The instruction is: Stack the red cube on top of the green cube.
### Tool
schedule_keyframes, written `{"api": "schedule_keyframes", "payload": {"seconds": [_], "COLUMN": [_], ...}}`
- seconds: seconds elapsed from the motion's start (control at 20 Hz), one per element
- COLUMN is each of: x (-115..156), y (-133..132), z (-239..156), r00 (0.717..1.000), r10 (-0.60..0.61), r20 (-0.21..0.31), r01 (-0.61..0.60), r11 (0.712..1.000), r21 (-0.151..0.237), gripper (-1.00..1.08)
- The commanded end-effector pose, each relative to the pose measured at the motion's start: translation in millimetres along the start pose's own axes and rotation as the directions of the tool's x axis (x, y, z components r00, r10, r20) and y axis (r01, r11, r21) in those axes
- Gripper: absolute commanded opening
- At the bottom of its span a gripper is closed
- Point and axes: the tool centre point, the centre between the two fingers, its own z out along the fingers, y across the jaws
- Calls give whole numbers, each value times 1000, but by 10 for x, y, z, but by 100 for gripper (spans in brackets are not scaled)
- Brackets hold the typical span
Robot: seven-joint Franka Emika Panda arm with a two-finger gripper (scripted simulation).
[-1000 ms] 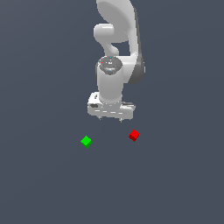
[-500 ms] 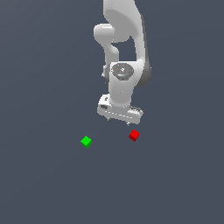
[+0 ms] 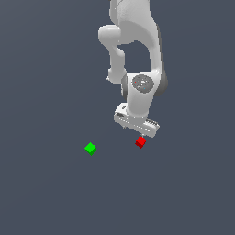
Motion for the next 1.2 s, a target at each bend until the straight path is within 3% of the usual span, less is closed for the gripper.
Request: {"api": "schedule_keyframes", "payload": {"seconds": [0.0,0.55,1.15], "x": [-27,-53,-49], "y": [-115,-459,-516], "z": [68,263,347], "r00": [999,982,978], "r10": [49,188,208], "r20": [-2,-5,-5], "r01": [-49,-188,-208], "r11": [999,982,978], "r21": [2,6,7], "gripper": [100,100,100]}}
